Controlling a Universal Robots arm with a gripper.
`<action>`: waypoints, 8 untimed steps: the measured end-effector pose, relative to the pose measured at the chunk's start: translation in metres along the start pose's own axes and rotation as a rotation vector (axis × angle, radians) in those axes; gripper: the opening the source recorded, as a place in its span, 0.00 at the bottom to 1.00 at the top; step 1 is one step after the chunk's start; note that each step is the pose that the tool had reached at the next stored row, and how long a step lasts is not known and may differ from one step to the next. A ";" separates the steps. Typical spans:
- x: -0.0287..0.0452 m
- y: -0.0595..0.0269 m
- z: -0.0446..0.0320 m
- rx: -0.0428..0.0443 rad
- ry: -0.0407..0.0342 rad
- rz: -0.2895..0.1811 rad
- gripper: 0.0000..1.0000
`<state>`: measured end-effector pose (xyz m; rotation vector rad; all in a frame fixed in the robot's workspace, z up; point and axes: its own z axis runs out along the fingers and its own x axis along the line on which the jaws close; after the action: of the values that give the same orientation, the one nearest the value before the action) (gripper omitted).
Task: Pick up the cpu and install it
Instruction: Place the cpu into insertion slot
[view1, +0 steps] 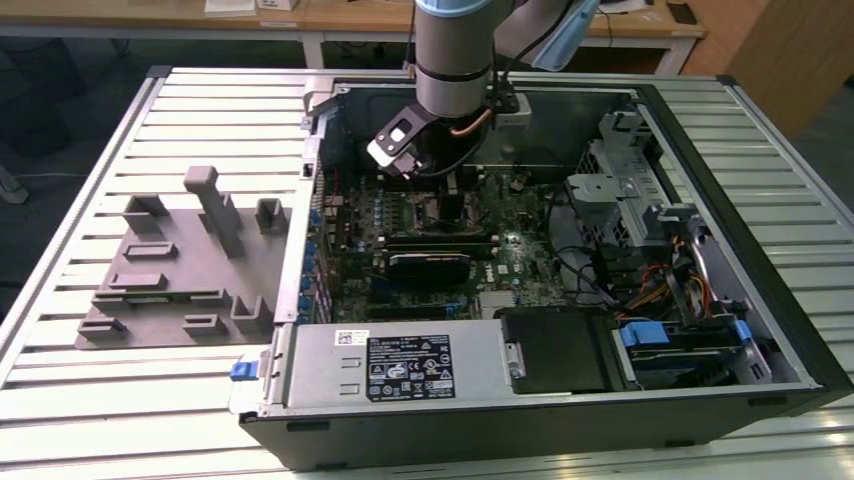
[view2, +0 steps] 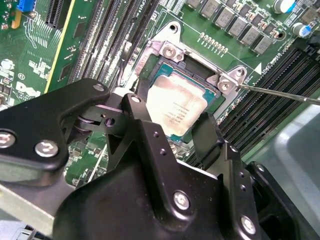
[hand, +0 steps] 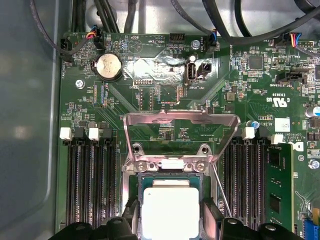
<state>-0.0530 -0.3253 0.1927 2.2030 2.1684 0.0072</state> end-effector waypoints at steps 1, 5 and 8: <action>-0.0001 0.0000 -0.0006 0.0003 -0.0004 0.000 0.62; -0.0001 0.0001 -0.0025 -0.0001 0.0002 0.000 0.62; -0.0001 0.0001 -0.0026 -0.0001 0.0002 0.000 0.62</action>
<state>-0.0530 -0.3253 0.1952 2.2031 2.1685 0.0075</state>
